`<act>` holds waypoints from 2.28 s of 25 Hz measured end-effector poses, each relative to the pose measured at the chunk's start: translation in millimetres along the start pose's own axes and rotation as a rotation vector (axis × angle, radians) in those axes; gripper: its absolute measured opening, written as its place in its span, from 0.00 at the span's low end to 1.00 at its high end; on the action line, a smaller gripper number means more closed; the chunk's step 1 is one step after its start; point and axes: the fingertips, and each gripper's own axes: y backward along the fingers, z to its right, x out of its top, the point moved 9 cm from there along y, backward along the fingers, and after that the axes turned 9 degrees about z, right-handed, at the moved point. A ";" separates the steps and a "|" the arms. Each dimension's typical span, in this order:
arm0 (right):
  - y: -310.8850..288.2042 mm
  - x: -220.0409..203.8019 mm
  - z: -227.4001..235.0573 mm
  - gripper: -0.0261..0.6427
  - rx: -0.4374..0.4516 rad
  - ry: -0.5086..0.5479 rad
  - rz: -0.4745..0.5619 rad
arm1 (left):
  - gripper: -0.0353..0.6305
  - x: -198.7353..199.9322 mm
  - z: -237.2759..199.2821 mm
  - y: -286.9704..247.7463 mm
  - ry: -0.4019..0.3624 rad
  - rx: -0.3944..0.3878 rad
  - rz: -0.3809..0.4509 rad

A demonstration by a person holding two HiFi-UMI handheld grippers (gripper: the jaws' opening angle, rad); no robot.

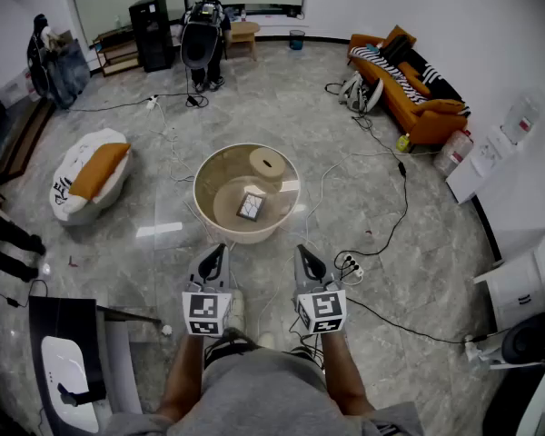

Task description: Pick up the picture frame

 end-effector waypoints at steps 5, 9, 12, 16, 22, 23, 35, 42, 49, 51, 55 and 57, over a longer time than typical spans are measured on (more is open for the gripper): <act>2.3 -0.9 3.1 0.04 0.000 -0.009 0.009 | 0.08 3.0 8.2 -2.0 -0.002 -0.013 -0.015; 0.8 -5.1 11.2 0.04 -0.016 -0.009 -0.002 | 0.08 -1.3 11.7 -12.4 0.006 -0.025 -0.023; -3.3 -6.9 21.4 0.04 -0.035 -0.019 -0.005 | 0.08 -2.5 12.3 -27.4 0.001 -0.035 -0.026; -18.3 -10.4 41.4 0.04 -0.054 -0.021 -0.018 | 0.08 2.1 13.3 -59.2 0.016 -0.049 -0.022; -70.6 -25.5 79.7 0.04 -0.080 -0.018 -0.031 | 0.08 -11.9 1.8 -130.6 0.015 -0.083 -0.020; -82.6 -27.1 86.0 0.04 -0.082 -0.018 -0.036 | 0.08 -14.2 -2.2 -143.8 0.015 -0.088 -0.028; -263.8 -34.1 164.3 0.04 -0.032 -0.017 -0.086 | 0.08 -17.8 -79.1 -318.1 0.060 -0.059 -0.057; -352.7 -45.0 193.0 0.04 0.017 -0.019 -0.098 | 0.08 -30.5 -119.3 -392.3 0.068 -0.025 -0.085; -404.9 -58.8 207.4 0.04 0.067 -0.043 -0.114 | 0.08 -44.0 -140.1 -425.5 0.077 0.022 -0.109; -419.2 -60.0 209.2 0.04 0.098 -0.052 -0.115 | 0.08 -45.7 -144.9 -429.0 0.081 0.047 -0.117; -453.5 -65.6 204.9 0.04 0.197 -0.047 -0.129 | 0.08 -51.2 -158.7 -428.7 0.093 0.132 -0.130; -473.7 -70.7 203.8 0.04 0.253 -0.044 -0.134 | 0.08 -55.4 -165.4 -428.6 0.096 0.186 -0.139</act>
